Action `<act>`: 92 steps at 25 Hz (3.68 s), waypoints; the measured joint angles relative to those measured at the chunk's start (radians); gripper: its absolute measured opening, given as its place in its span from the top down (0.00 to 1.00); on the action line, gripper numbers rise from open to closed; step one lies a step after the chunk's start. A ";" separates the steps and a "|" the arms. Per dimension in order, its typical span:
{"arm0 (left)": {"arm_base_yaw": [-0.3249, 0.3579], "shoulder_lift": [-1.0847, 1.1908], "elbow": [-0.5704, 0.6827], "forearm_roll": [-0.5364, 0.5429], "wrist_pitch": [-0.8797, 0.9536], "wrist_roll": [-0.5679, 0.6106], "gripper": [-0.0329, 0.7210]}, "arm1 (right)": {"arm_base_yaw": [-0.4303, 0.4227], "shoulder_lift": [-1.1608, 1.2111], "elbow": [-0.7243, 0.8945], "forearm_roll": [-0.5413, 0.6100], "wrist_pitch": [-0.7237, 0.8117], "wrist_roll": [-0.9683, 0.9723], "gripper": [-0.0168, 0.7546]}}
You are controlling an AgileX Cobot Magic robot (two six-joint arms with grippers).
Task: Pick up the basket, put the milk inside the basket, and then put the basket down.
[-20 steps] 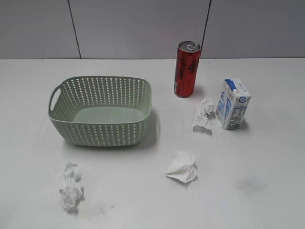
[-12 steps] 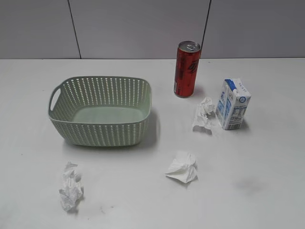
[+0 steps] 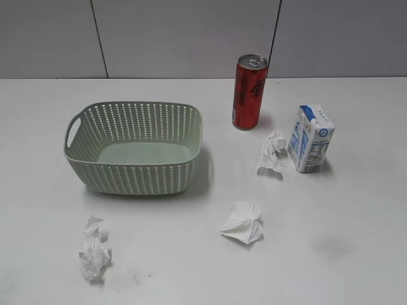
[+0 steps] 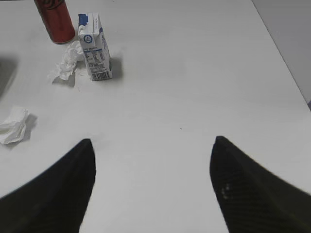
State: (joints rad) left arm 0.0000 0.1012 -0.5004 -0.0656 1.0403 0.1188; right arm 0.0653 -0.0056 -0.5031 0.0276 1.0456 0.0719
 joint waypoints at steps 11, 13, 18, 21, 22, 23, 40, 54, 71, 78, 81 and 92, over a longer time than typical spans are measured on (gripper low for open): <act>0.000 0.722 -0.315 -0.193 -0.189 0.076 0.13 | 0.000 0.000 0.000 0.000 0.000 0.000 0.26; 0.000 0.845 -0.412 -0.231 -0.188 0.105 0.13 | 0.000 0.000 0.000 0.000 0.000 0.000 0.26; -0.058 1.137 -0.627 -0.270 -0.146 0.120 0.14 | 0.000 0.000 0.000 0.000 0.000 0.000 0.26; -0.117 1.276 -0.716 -0.268 -0.132 0.122 0.14 | 0.000 0.000 0.000 0.000 0.000 0.000 0.26; -0.134 1.321 -0.739 -0.265 -0.129 0.123 0.14 | 0.000 0.000 0.000 0.000 0.000 0.000 0.26; -0.148 1.363 -0.757 -0.264 -0.127 0.123 0.14 | 0.000 0.000 0.000 0.000 0.000 0.000 0.26; -0.179 1.846 -0.808 -0.283 -0.251 0.119 0.19 | 0.000 0.000 0.000 0.000 0.000 0.000 0.26; -0.181 1.863 -0.809 -0.343 -0.312 0.031 0.98 | 0.000 0.000 0.000 0.001 0.000 0.000 0.26; -0.181 1.690 -0.810 -0.202 -0.188 -0.190 0.98 | 0.000 0.000 0.000 0.001 0.000 0.000 0.26; -0.181 1.690 -0.810 -0.192 -0.155 -0.193 0.98 | 0.000 0.000 0.000 0.001 0.000 0.000 0.26; -0.181 1.690 -0.810 -0.181 -0.153 -0.193 0.98 | 0.000 0.000 0.000 0.001 0.000 0.000 0.26; -0.181 1.690 -0.810 -0.169 -0.152 -0.195 0.98 | 0.000 0.136 -0.026 0.057 -0.586 -0.025 0.19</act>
State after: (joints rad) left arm -0.1809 1.7913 -1.3101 -0.2345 0.8887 -0.0764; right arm 0.0653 0.1306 -0.5289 0.0846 0.4595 0.0470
